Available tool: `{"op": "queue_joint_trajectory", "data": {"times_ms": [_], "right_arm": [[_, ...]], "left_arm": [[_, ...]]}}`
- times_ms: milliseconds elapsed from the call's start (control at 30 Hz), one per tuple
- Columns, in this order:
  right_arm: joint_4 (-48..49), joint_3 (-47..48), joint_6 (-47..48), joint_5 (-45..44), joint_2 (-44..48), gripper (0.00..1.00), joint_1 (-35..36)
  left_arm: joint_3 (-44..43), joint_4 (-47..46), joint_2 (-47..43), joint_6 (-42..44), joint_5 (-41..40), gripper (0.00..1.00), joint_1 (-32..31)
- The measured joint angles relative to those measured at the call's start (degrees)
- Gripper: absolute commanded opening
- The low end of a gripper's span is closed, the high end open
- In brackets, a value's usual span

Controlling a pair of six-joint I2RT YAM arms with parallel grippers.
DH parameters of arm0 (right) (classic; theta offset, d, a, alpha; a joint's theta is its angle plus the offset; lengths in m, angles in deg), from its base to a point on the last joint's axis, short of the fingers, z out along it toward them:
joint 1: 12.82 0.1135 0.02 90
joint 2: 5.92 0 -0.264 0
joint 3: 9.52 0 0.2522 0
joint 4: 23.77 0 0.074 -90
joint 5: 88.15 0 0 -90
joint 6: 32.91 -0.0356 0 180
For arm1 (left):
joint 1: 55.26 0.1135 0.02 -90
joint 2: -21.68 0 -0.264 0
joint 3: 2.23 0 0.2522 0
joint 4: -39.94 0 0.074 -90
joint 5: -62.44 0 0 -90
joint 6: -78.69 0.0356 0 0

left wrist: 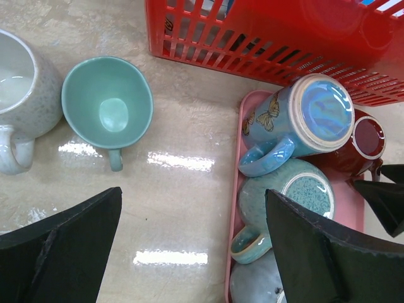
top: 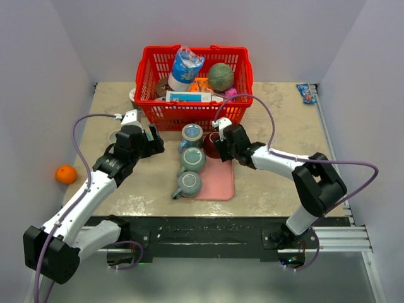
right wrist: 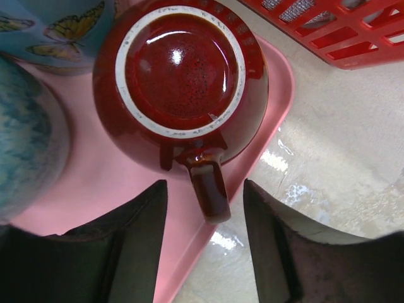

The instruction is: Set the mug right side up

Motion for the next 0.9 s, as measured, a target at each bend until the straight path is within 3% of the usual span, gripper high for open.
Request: {"op": "queue_joint_trajectory", "data": {"times_ms": [400,533,567,633,667,900], "right_arm": [[2.16,-0.17,2.25,0.15,-1.05,0.47,-0.02],[1.51,0.59,2.34,1.88,-1.68,0.33,-0.02],[1.20,0.76,2.27,2.32,-1.73,0.23,-0.02],[0.72,0.90,2.29,2.67,-1.75,0.13,-0.02],[0.52,0.94,2.05,2.99,-1.73,0.00,-0.02],[-1.20,1.22,1.70,3.23,-1.18,0.00,-0.02]], "left_arm": [[-0.28,-0.33,-0.90,0.00,1.11,0.99,0.00],[-0.68,-0.35,-0.90,0.00,1.22,0.99,0.00],[-0.76,-0.35,-0.92,0.00,1.20,0.99,0.00],[-0.81,-0.37,-0.92,0.00,1.22,0.99,0.00],[-0.79,-0.33,-0.92,0.00,1.22,0.99,0.00],[-0.74,-0.37,-1.81,-0.07,1.46,0.98,0.00]]}}
